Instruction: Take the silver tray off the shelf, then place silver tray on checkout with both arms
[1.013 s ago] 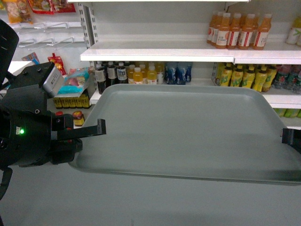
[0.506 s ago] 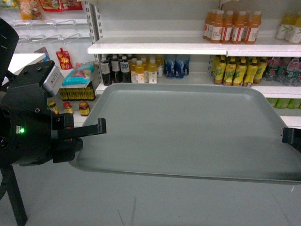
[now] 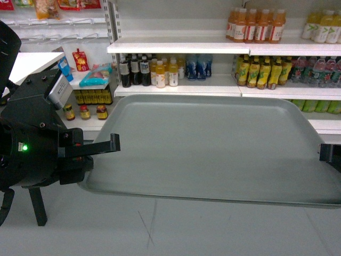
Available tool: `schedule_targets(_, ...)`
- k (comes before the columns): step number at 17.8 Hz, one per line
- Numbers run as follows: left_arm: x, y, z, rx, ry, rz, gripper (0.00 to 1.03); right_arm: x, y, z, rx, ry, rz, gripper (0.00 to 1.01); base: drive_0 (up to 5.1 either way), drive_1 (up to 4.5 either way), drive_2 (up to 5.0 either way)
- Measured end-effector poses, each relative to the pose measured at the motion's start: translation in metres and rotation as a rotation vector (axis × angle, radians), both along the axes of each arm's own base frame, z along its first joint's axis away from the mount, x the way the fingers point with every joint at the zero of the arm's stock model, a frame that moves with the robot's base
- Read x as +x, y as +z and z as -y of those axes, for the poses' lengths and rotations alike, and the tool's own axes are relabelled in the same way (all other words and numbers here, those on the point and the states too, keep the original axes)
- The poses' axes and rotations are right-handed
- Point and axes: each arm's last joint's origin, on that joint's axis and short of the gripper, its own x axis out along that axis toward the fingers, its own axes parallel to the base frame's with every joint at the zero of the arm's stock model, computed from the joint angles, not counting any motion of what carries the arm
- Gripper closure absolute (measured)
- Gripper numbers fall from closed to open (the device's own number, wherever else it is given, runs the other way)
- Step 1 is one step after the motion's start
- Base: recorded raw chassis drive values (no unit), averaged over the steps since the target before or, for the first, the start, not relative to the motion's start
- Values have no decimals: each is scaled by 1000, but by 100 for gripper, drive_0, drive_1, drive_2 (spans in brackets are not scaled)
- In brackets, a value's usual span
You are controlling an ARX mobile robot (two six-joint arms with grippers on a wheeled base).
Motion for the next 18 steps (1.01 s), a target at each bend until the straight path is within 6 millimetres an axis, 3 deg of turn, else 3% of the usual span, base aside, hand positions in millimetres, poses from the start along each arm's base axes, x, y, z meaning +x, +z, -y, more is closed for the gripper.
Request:
schedule_targets(5,0,0,0,1,0,-5,100,0,0,0,0,0,-2,97,7,-315,328)
schedule_targets(9,0,0,0,1,0,-3,100,0,0,0,0,0,-2,97,0,0,0)
schedule_targets(18,0,0,0,2,0,-3,100,0,0,0,0,-1,-2,97,-476,269,269)
